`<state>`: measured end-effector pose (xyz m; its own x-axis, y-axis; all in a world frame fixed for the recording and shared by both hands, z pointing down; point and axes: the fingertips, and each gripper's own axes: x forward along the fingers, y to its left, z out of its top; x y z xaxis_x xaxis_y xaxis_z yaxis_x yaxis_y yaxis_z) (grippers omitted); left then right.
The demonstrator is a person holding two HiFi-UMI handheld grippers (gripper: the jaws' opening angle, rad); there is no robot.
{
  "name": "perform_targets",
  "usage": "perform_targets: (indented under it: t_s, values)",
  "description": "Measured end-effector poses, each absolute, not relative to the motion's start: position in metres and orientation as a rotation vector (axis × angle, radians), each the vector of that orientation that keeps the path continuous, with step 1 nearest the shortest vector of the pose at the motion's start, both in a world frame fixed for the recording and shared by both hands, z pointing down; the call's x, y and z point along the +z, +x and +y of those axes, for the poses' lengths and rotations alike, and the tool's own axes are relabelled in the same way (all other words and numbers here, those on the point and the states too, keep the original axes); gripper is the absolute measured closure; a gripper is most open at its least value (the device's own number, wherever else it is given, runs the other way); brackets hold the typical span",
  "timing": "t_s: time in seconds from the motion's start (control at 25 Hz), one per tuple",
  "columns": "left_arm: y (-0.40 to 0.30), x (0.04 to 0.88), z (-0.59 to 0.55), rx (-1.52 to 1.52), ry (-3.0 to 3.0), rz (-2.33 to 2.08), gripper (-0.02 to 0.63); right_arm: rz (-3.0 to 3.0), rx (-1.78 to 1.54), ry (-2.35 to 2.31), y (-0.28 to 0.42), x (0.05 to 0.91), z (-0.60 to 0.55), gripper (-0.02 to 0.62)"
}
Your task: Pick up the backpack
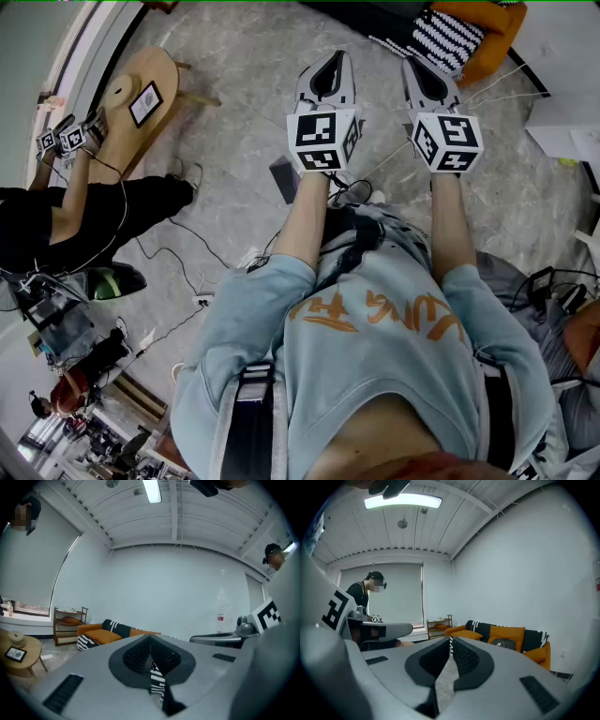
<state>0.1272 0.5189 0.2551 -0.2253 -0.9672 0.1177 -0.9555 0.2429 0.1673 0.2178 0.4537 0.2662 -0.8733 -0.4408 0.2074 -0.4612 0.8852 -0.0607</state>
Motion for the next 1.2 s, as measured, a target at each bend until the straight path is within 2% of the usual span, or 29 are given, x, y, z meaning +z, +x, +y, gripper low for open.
perform_targets:
  t_s: [0.92,1.2]
  values:
    - [0.061,0.259,0.485,-0.178,1.923,-2.223,0.584,-2.874,0.17,0.796,0.16,0.267,0.429,0.554]
    - [0.079,0.234,0.47,-0.195,2.019,-2.172,0.584,-2.88,0.129,0.854,0.173,0.241,0.421,0.555]
